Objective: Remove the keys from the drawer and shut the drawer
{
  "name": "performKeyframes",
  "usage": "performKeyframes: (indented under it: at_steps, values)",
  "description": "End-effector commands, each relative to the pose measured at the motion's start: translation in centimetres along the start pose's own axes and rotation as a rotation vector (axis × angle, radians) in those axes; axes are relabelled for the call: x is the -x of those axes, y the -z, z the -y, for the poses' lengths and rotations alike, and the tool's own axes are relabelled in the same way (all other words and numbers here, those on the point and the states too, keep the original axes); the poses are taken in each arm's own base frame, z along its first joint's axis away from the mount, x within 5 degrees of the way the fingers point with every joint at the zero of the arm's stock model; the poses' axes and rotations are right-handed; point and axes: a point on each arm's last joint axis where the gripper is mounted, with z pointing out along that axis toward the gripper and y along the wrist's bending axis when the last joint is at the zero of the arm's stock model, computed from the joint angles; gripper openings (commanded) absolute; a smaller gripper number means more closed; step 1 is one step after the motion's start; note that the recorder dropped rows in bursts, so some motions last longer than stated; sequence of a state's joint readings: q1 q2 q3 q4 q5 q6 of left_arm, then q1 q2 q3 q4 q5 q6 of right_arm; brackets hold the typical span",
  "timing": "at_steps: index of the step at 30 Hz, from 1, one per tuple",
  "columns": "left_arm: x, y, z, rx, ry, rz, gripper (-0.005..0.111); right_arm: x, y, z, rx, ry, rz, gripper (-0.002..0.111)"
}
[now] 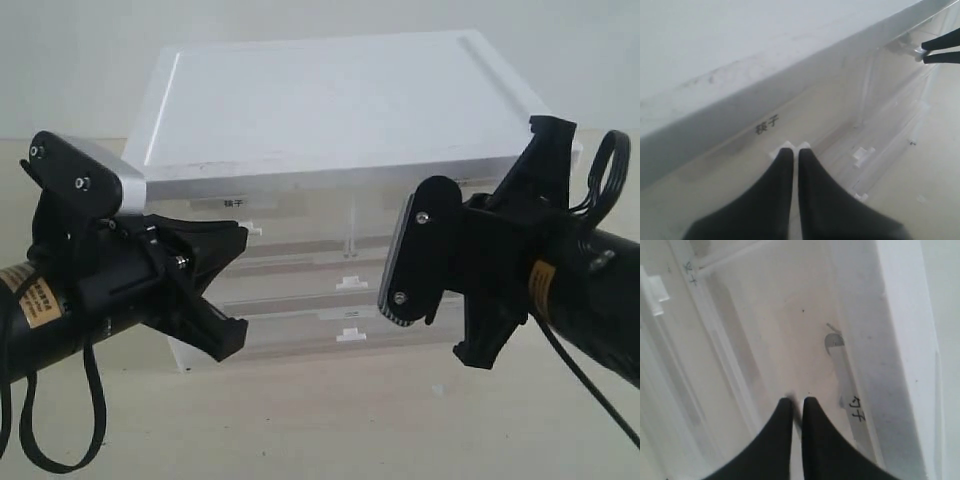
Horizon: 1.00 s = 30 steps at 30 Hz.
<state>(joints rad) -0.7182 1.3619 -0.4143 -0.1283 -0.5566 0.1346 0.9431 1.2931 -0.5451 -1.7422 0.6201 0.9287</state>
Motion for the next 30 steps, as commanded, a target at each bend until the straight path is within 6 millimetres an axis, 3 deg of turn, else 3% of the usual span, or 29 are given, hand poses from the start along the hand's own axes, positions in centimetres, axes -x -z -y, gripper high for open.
performKeyframes:
  at_steps: [1, 7, 13, 22, 24, 25, 27, 30]
  values:
    - [0.0, 0.1, -0.4, 0.044, 0.011, 0.01, 0.005, 0.1, 0.0, 0.0, 0.02, -0.008, 0.021, 0.0]
    - [-0.1, 0.1, -0.6, 0.067, 0.026, 0.003, 0.005, 0.2, 0.2, -0.3, 0.04, 0.005, 0.009, 0.0]
    - [-0.1, 0.1, -0.6, 0.067, 0.026, 0.003, 0.005, 1.3, 1.8, -1.8, 0.044, 0.117, -0.024, 0.0]
    - [-0.2, 0.1, -0.6, 0.063, 0.035, -0.015, 0.005, 0.9, 2.5, -1.6, -0.028, 0.128, -0.117, 0.0]
    - [-0.3, 0.1, -0.5, 0.06, 0.036, -0.025, 0.005, 0.7, 2.1, -1.3, -0.023, 0.109, -0.107, 0.008]
    - [-0.3, 0.1, -0.5, 0.06, 0.036, -0.025, 0.005, 0.4, 1.5, -1.1, -0.005, 0.093, -0.101, 0.028]
    - [-0.3, 0.1, -0.5, 0.06, 0.036, -0.025, 0.005, 0.5, 1.3, -0.5, -0.046, 0.076, -0.073, 0.046]
    - [-0.2, 0.1, -0.6, 0.062, 0.033, -0.01, 0.005, 1.1, 1.1, -0.5, -0.061, 0.09, -0.002, 0.041]
